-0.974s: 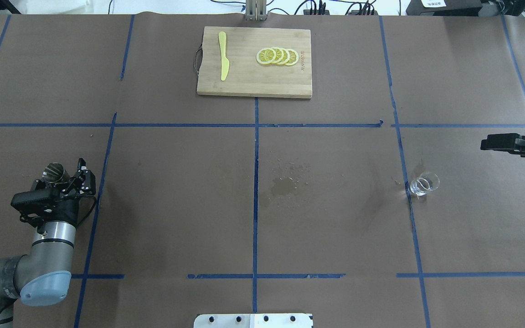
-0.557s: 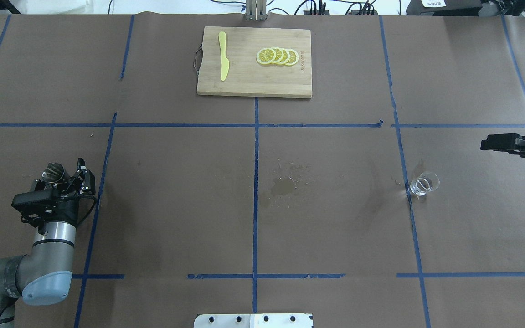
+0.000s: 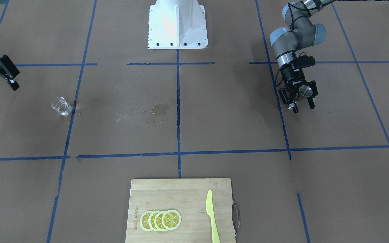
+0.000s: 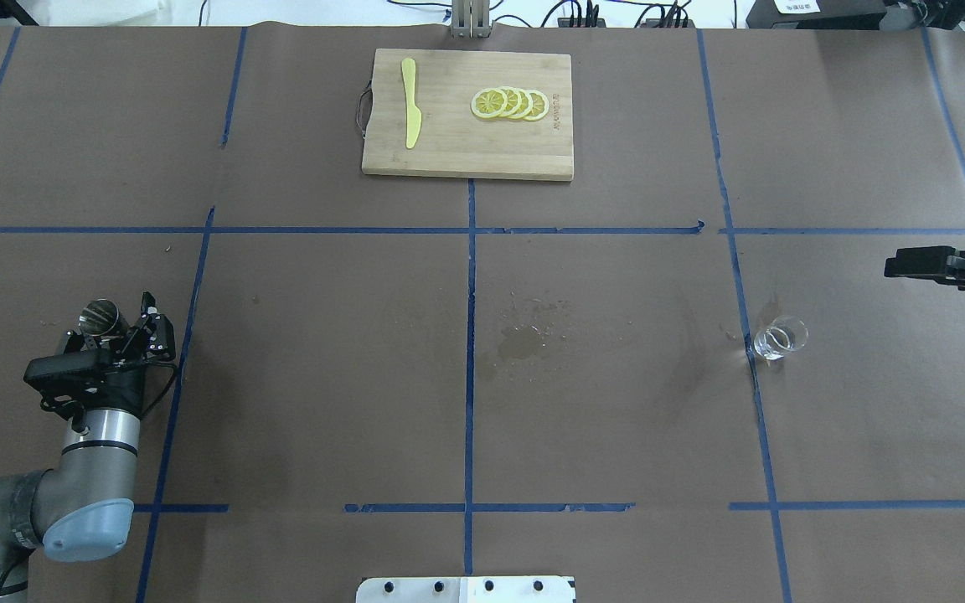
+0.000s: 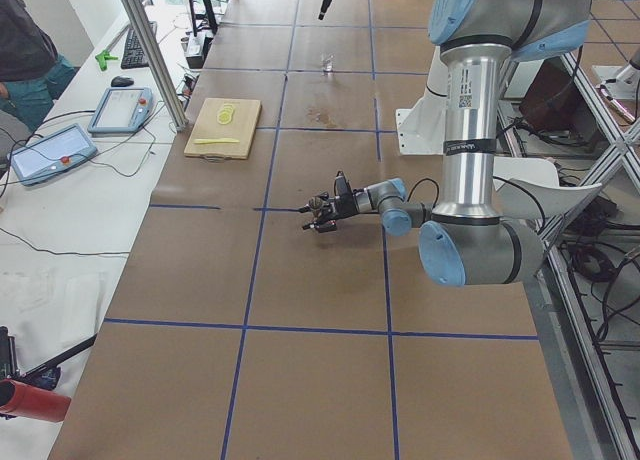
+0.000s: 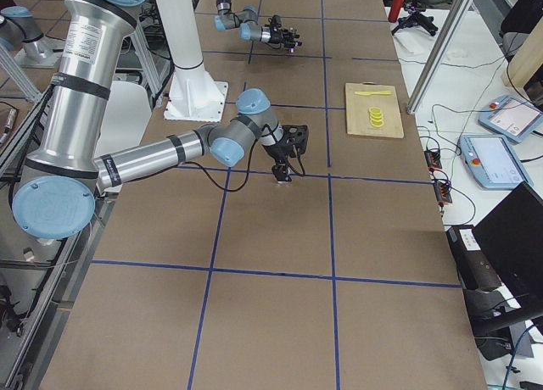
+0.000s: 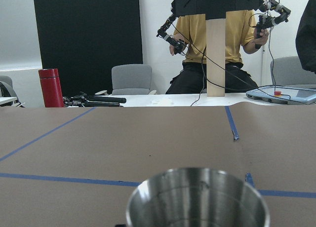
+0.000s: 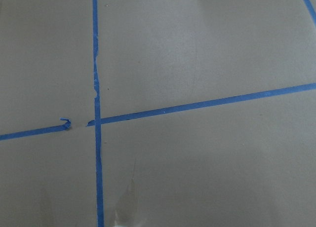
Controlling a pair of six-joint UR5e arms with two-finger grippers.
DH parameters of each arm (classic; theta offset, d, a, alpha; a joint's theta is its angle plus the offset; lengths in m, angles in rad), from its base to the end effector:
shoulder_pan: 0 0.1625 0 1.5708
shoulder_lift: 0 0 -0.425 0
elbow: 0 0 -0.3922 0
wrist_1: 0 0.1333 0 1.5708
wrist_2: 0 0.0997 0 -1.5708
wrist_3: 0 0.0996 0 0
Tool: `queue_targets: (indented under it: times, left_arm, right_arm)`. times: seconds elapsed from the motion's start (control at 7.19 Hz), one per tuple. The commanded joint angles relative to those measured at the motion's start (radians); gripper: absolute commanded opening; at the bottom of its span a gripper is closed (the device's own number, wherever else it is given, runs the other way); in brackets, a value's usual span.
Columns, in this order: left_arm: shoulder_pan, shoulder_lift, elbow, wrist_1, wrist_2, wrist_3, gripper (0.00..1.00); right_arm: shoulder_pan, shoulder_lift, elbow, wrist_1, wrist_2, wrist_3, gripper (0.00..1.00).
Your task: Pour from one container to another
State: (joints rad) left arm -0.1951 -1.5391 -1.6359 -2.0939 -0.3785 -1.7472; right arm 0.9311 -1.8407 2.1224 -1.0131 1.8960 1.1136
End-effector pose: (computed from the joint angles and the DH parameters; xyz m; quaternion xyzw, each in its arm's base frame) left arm 0.4297 -0.3151 0.5528 0.5420 0.2222 -0.2985 0.7535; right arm -0.1575 -0.3817 0.4519 0.1436 -0.4036 0.1474 0.8915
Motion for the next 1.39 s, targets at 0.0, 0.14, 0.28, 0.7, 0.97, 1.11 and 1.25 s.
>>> queue_targets:
  times: [0.0, 0.14, 0.28, 0.7, 0.97, 1.11, 1.25]
  left_arm:
    - [0.008, -0.003, -0.001, 0.000, 0.000, 0.000, 0.68]
    - [0.011, -0.003, -0.001, 0.000, 0.000, 0.000, 0.67]
    - [0.013, -0.003, -0.002, 0.000, 0.000, -0.002, 0.65]
    - [0.016, -0.003, -0.001, 0.000, 0.000, -0.002, 0.42]
    - [0.016, -0.003, -0.002, 0.000, 0.000, -0.002, 0.19]
    - [0.016, -0.003, -0.004, 0.000, 0.000, -0.002, 0.09]
    - [0.016, -0.001, -0.009, 0.000, 0.000, -0.002, 0.00]
  right_arm:
    - [0.000, -0.002, -0.001, -0.001, 0.000, 0.000, 1.00]
    - [0.000, -0.003, -0.001, -0.001, 0.000, 0.000, 1.00]
    - [0.000, -0.003, -0.001, -0.001, 0.000, 0.000, 1.00]
    - [0.000, -0.008, -0.001, -0.001, 0.000, 0.000, 1.00]
    - [-0.006, -0.014, 0.001, 0.001, 0.002, 0.000, 1.00]
    - [-0.014, -0.015, 0.004, 0.002, 0.002, 0.006, 1.00]
    - [-0.038, -0.014, 0.010, 0.005, -0.001, 0.055, 1.00]
